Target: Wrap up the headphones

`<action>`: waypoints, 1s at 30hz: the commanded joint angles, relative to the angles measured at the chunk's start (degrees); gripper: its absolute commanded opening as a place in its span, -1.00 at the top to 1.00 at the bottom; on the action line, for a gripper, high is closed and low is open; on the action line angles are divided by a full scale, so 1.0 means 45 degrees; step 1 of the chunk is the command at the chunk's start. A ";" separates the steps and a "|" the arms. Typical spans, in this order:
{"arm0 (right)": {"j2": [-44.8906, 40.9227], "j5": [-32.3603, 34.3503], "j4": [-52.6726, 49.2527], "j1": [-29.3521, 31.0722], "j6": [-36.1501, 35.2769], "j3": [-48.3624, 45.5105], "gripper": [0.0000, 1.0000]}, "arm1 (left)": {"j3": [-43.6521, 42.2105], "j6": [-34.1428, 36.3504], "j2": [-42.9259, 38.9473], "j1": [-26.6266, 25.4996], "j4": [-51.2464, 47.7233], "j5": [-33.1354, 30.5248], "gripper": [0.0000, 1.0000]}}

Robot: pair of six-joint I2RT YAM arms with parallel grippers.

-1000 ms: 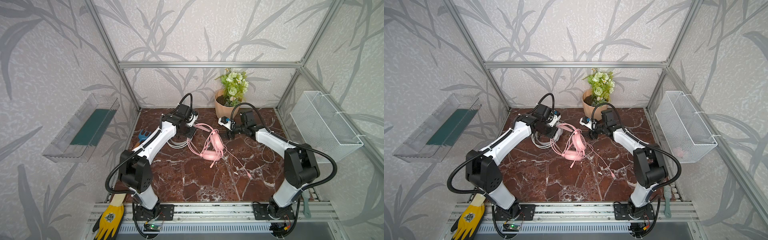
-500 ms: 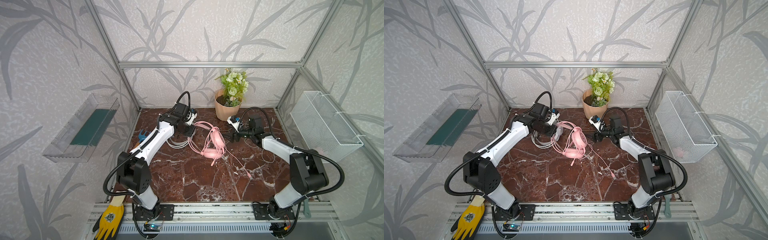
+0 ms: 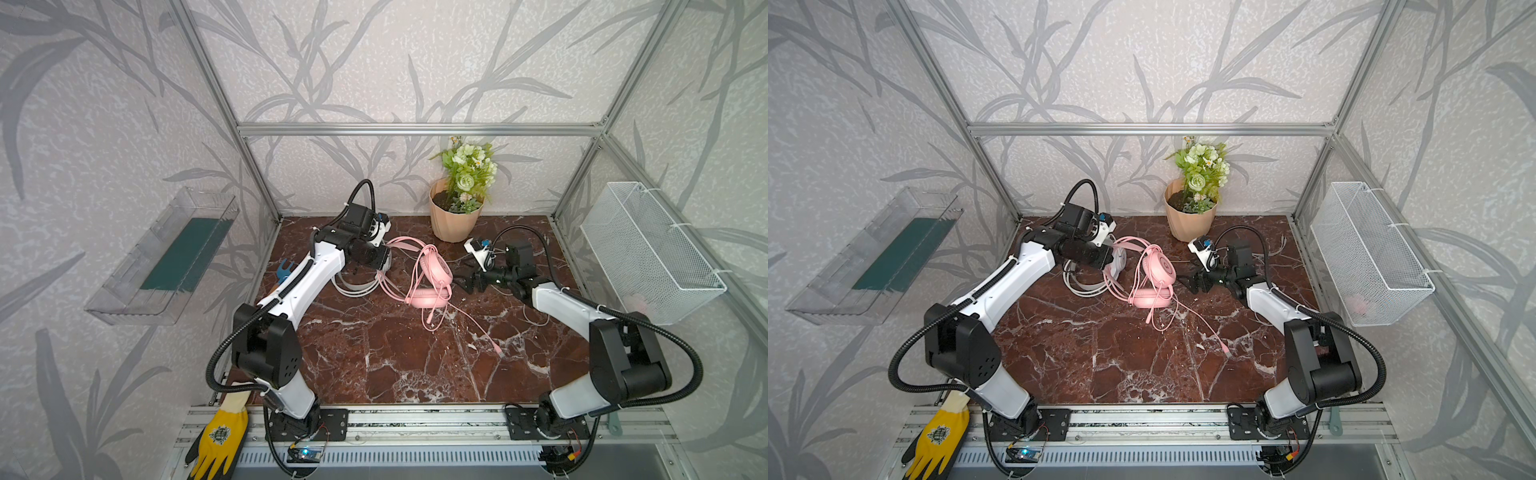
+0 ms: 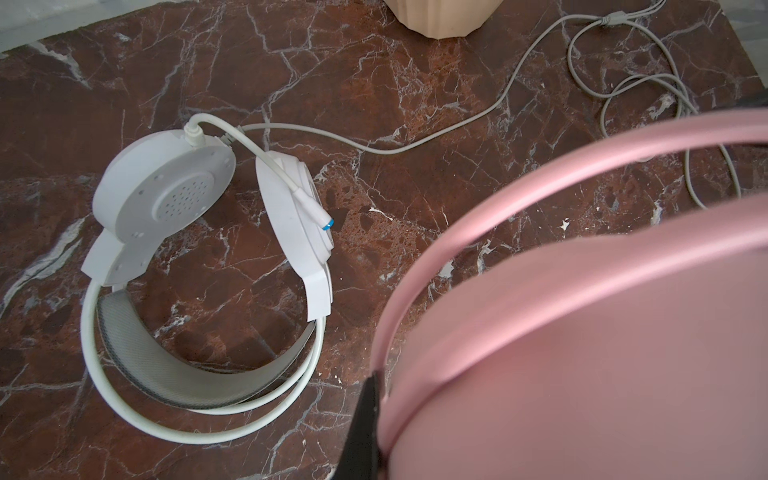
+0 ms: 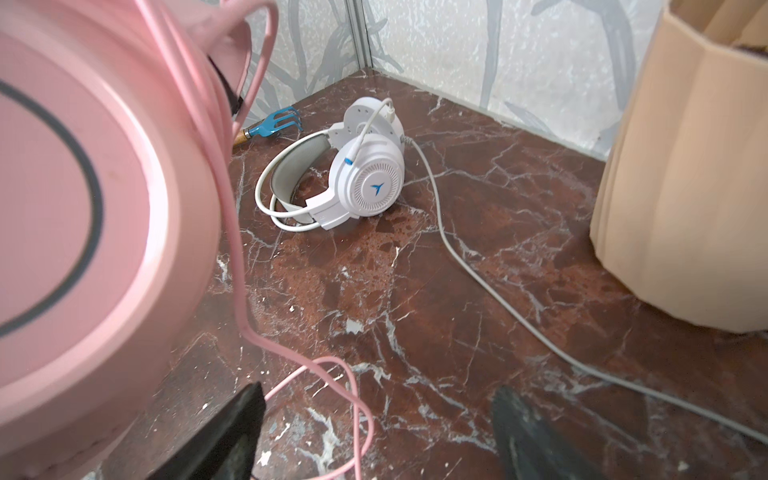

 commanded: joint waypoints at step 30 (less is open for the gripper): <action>0.3988 0.3013 0.8401 0.1961 0.9050 -0.1779 -0.33 | -0.0306 -0.1764 -0.1136 0.0324 0.1298 0.2018 1.00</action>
